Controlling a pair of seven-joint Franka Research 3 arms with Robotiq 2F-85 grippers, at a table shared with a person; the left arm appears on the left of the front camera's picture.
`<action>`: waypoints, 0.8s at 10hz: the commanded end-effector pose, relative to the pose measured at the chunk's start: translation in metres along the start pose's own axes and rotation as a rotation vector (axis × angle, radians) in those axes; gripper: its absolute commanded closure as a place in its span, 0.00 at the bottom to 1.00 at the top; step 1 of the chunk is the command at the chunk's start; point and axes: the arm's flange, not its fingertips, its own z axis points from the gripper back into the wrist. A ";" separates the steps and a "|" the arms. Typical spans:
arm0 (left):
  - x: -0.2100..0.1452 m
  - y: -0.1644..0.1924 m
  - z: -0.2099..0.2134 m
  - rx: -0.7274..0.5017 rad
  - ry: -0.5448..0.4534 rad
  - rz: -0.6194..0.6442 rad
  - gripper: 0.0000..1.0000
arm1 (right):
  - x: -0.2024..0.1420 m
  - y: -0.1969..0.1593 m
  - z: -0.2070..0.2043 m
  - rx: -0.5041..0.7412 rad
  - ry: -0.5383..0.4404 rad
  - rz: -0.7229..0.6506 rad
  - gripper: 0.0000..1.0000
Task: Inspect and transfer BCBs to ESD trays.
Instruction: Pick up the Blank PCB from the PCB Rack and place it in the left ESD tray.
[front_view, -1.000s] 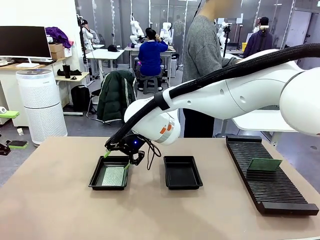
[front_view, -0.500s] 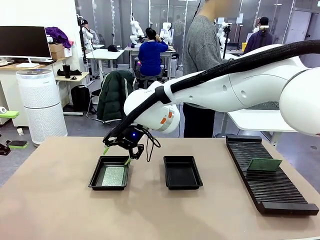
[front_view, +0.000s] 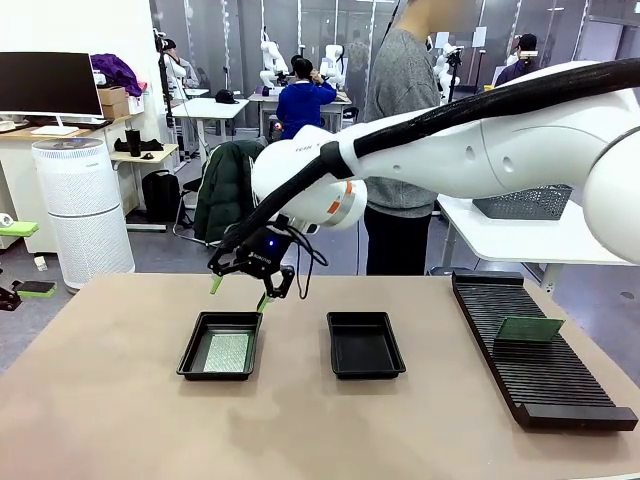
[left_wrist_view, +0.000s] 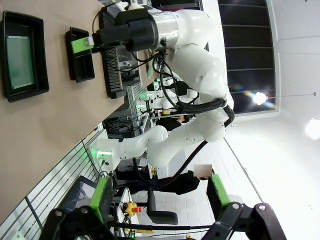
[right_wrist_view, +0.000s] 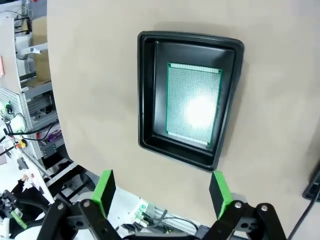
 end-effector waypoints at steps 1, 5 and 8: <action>-0.002 0.000 0.001 0.000 0.000 0.000 0.00 | -0.001 0.008 0.017 -0.067 -0.001 -0.019 0.00; -0.002 0.000 0.001 0.000 0.000 0.000 0.00 | 0.000 0.005 0.025 -0.038 0.009 -0.002 0.00; -0.002 0.000 0.001 0.000 0.000 0.000 0.00 | 0.000 0.005 0.025 -0.038 0.009 -0.002 0.00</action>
